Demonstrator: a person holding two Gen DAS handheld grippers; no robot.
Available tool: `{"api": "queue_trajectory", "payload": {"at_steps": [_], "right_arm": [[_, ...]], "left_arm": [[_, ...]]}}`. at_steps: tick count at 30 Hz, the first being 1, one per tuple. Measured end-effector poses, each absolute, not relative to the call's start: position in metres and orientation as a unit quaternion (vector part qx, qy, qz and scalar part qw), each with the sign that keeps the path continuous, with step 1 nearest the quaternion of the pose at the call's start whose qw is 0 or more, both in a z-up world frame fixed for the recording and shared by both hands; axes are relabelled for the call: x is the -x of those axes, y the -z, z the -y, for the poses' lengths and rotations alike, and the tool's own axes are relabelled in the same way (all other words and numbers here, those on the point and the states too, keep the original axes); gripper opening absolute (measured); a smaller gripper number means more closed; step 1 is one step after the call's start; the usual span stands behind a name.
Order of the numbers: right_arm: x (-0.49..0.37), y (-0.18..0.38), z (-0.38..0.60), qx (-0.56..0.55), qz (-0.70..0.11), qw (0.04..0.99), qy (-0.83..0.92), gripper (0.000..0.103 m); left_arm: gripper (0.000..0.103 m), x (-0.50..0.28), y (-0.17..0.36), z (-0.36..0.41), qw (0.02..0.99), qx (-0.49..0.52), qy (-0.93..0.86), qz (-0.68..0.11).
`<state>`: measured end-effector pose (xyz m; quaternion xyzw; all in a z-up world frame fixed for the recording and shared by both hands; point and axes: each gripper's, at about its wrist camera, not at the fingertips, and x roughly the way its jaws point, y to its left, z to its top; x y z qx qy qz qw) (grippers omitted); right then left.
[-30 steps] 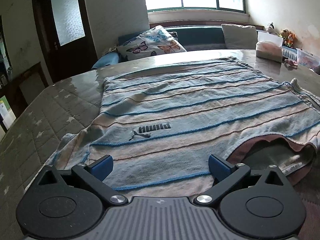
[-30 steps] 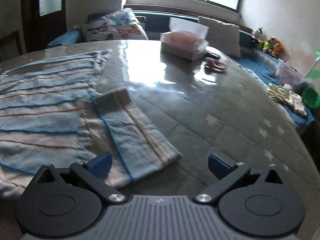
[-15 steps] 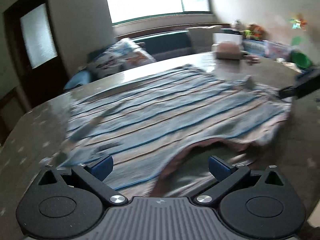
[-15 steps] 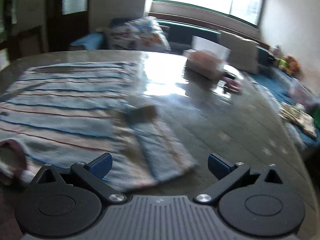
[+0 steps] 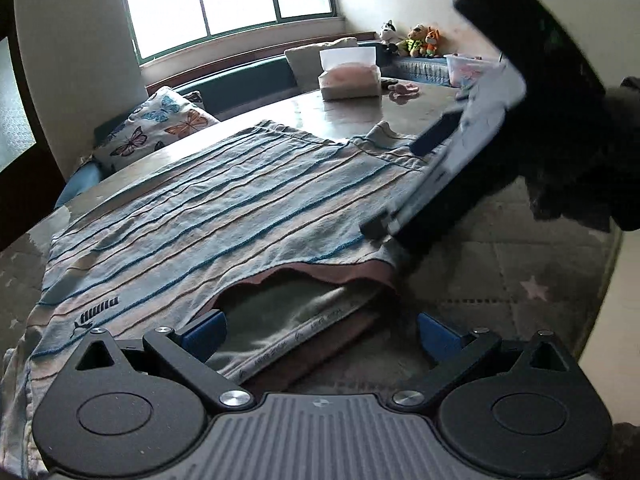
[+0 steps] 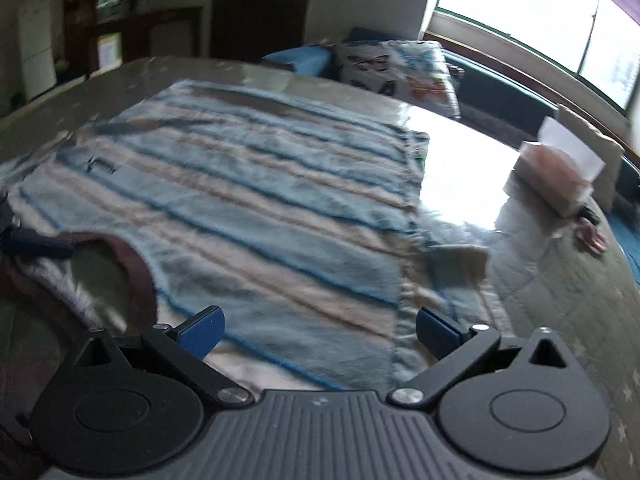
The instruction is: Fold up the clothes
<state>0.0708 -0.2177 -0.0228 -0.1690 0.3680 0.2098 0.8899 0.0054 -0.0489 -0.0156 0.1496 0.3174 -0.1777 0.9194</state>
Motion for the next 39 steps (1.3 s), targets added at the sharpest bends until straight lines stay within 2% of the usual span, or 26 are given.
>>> {"api": "queue_trajectory", "payload": {"at_steps": [9, 14, 23, 39], "right_arm": [[-0.056, 0.028, 0.205, 0.211, -0.374, 0.869, -0.245, 0.103], [-0.065, 0.021, 0.199, 0.194, -0.359, 0.882, -0.238, 0.103], [-0.062, 0.035, 0.185, 0.200, -0.360, 0.876, -0.252, 0.103], [-0.056, 0.032, 0.196, 0.190, -0.392, 0.858, -0.272, 0.103]], "left_arm": [[0.103, -0.007, -0.011, -0.023, 0.945, -0.097, 0.096, -0.298], [0.102, -0.024, -0.003, -0.058, 0.947, -0.066, 0.016, -0.314], [0.101, -0.009, 0.017, -0.068, 0.936, -0.069, 0.022, -0.345], [0.099, 0.006, 0.009, -0.087, 0.926, -0.023, 0.058, -0.371]]}}
